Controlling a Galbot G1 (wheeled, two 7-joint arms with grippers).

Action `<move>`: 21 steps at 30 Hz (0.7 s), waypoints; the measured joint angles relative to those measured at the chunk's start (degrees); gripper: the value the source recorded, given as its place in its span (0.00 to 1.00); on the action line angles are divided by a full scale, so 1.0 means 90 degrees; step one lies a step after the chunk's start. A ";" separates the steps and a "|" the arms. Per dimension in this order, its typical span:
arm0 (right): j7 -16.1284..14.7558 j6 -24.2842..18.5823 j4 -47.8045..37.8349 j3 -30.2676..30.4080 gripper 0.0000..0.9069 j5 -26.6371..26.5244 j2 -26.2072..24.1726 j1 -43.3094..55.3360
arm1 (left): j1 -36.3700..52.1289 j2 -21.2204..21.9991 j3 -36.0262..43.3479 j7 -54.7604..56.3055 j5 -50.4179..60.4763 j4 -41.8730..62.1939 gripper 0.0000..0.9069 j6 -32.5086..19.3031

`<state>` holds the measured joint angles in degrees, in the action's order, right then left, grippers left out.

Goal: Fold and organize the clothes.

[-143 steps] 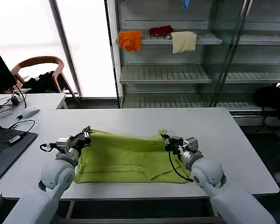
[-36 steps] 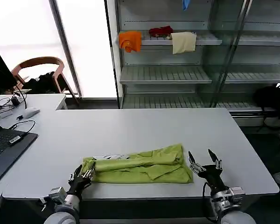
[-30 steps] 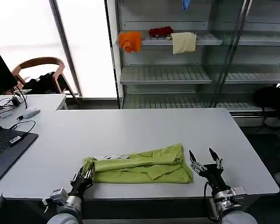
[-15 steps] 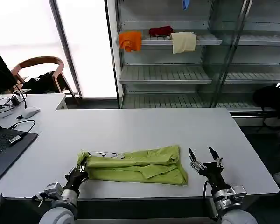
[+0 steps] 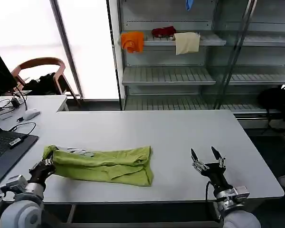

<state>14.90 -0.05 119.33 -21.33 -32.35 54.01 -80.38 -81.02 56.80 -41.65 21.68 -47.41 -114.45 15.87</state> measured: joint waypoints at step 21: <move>0.0014 0.0033 0.0018 0.0083 1.00 0.0224 0.0108 0.0016 | 0.0039 0.0251 0.0783 -0.0324 0.0970 -0.0957 0.00 -0.0034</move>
<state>15.03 0.24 119.50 -20.58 -30.33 54.98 -80.24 -80.67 59.06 -34.60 18.77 -38.68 -123.06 15.56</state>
